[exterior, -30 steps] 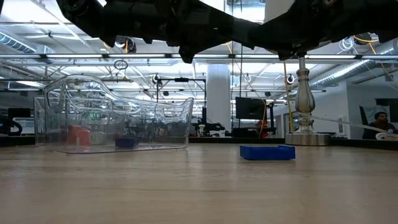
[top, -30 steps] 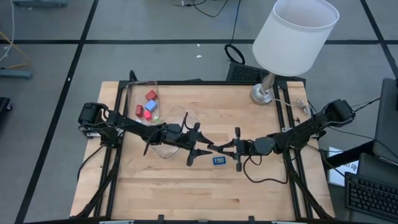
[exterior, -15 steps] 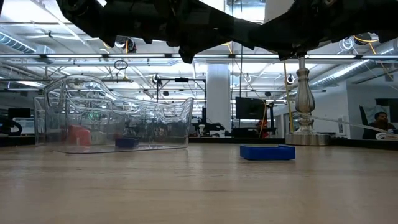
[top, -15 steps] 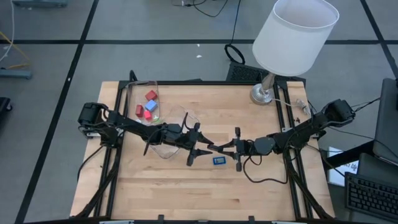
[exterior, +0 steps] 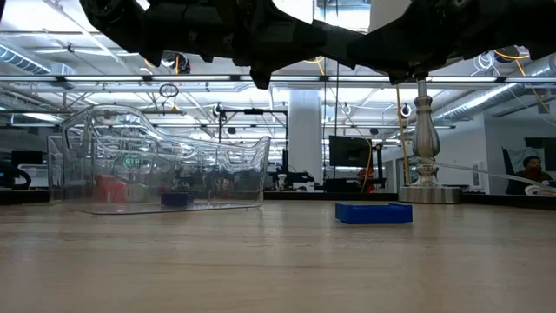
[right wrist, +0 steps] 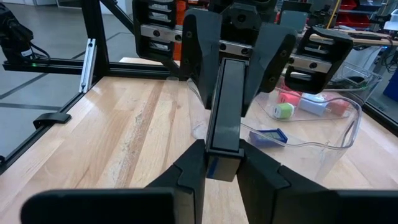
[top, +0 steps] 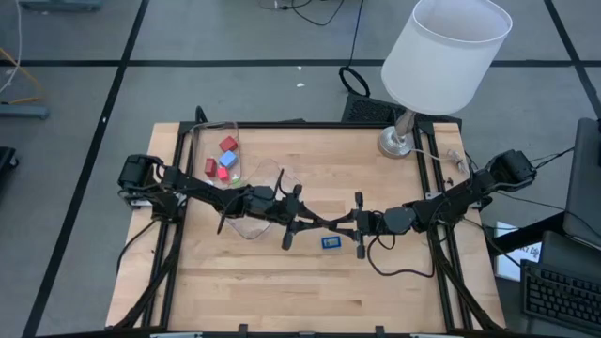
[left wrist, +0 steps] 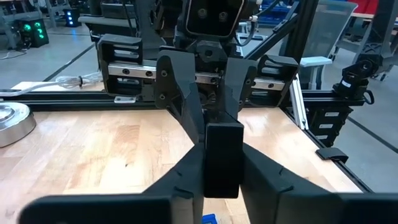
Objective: Pick & Place Office items
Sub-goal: Put the black digital clock into the bottom transparent bin
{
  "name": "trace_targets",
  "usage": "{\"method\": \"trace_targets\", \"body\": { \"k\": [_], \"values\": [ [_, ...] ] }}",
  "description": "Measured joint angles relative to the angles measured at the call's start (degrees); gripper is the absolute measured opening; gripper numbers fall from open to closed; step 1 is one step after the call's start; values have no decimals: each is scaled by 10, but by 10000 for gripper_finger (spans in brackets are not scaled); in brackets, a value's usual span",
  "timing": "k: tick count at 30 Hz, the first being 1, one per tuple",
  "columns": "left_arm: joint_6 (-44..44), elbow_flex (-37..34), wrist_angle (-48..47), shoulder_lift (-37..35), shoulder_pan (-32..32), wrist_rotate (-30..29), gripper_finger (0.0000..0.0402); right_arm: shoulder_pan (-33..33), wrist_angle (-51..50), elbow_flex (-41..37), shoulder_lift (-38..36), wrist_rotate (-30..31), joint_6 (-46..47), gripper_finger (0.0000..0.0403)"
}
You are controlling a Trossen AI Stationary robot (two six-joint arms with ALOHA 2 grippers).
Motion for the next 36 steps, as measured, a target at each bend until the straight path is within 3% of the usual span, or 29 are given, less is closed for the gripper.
{"method": "trace_targets", "body": {
  "k": [3, 11, 18, 30, 36],
  "values": [
    [11, 0, 0, 0, 0, 3, 65, 0, 0, 0, 0, -1, 0, 62],
    [11, 0, 1, 0, 0, -2, 83, 0, 0, 0, 0, 0, 0, 74],
    [11, 0, 1, 0, 0, 0, 62, 0, -16, 1, -3, 1, 26, 80],
    [11, 0, -13, -14, 1, -25, 63, 0, -123, 0, -78, 2, 78, 204],
    [-6, 0, -143, -95, 16, -69, 61, 1, -168, -1, -122, 1, 105, 228]
  ]
}}
